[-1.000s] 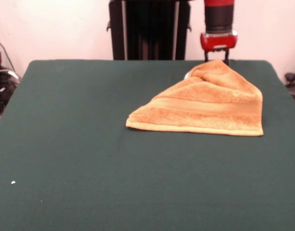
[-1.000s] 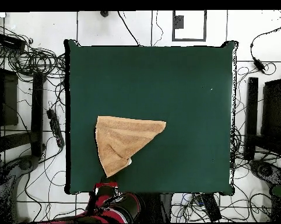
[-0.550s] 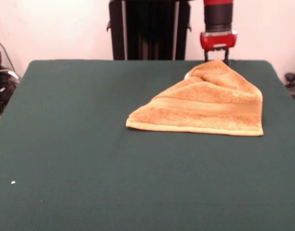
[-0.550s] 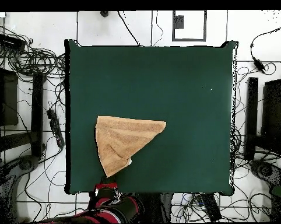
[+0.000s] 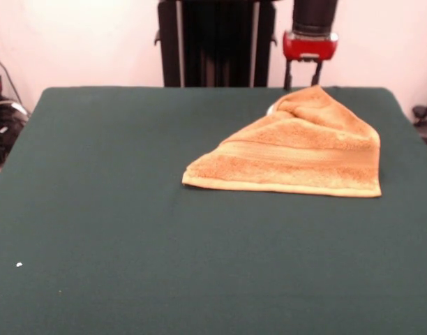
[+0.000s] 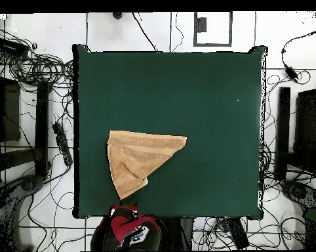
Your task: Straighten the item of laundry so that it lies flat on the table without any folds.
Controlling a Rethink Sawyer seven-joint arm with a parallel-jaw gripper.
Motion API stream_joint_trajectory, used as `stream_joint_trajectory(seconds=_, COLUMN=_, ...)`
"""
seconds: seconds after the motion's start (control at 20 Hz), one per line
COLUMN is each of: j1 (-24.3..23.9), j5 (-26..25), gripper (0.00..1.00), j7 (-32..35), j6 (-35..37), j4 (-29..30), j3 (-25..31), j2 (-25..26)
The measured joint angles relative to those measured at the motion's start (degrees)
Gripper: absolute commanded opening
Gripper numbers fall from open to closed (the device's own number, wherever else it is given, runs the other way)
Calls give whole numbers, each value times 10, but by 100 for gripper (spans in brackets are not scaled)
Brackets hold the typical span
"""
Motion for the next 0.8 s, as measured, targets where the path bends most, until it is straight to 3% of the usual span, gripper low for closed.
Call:
stream_joint_trajectory(seconds=0.4, j1=-40, j5=0, gripper=100, j7=0, j6=92, j4=0, j3=30, j2=-76)
stream_joint_trajectory(seconds=0.8, j1=-53, j5=-1, gripper=100, j7=0, j6=94, j4=0, j3=56, j2=-97)
